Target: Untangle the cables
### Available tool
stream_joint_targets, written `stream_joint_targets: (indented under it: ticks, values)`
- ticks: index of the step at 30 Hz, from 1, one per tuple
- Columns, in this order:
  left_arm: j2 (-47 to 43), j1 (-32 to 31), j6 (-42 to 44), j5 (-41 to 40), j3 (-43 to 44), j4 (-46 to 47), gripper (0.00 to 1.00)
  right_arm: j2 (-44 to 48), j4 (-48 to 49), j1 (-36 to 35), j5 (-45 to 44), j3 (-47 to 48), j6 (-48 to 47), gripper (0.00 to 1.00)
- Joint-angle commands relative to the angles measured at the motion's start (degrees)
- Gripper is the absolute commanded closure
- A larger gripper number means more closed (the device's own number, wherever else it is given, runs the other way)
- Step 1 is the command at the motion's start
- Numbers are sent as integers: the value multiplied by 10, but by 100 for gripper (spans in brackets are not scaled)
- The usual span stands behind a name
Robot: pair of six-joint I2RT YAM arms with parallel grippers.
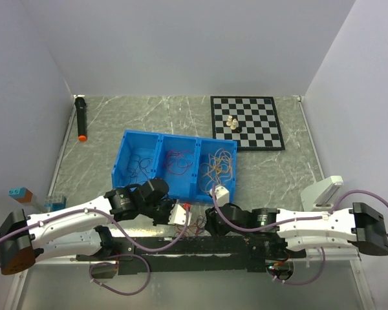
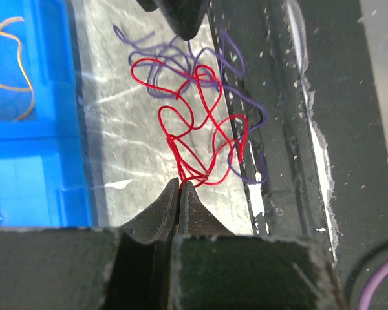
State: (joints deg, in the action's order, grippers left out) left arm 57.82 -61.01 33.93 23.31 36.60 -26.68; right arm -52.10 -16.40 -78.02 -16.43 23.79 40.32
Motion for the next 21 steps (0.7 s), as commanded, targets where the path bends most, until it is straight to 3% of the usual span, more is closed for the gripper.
stream_joint_targets:
  ticks: [1, 6, 21]
  values:
    - [-17, 5, 24, -12, -23, 39, 99, -38, 66, 28, 76, 21, -51, 47]
    - [-23, 5, 44, -22, -43, 48, 99, -99, 55, 79, 114, 40, -45, 47]
    - [-16, 6, 93, -55, -81, 72, 99, -180, 62, 96, 138, 82, -81, 48]
